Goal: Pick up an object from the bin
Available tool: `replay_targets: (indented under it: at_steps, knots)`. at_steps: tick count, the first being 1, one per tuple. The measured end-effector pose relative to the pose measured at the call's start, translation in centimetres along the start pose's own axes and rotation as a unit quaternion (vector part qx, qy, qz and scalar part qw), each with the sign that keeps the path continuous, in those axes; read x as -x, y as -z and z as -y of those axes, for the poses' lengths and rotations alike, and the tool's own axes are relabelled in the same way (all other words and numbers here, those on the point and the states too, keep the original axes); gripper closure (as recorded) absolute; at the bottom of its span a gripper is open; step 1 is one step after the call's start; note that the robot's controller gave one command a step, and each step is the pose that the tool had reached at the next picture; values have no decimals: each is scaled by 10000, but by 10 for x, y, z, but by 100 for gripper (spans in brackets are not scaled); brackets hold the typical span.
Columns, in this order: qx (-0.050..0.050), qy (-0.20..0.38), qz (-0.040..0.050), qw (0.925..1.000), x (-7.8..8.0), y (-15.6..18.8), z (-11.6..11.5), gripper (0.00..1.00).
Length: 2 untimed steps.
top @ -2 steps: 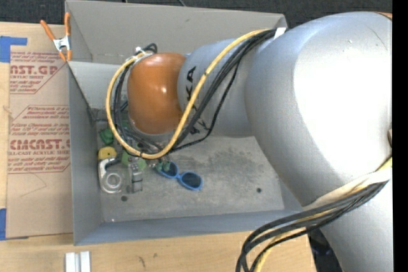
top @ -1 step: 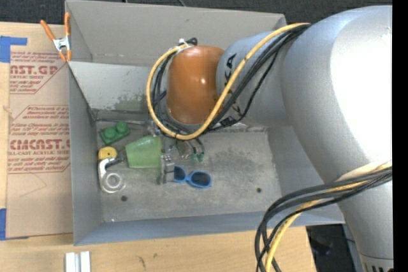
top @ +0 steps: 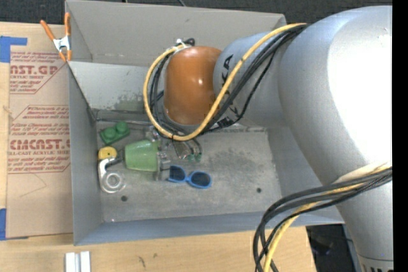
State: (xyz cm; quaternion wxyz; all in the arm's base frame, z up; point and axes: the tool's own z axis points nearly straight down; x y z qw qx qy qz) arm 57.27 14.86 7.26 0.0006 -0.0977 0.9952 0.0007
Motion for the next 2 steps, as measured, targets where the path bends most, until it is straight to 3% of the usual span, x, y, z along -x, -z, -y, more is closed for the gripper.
replay_targets:
  at_steps: [1,2]
  knots:
    - [2,232,46,9997,-1,110,-31,100]
    - [0,700,30,9975,-11,156,-45,100]
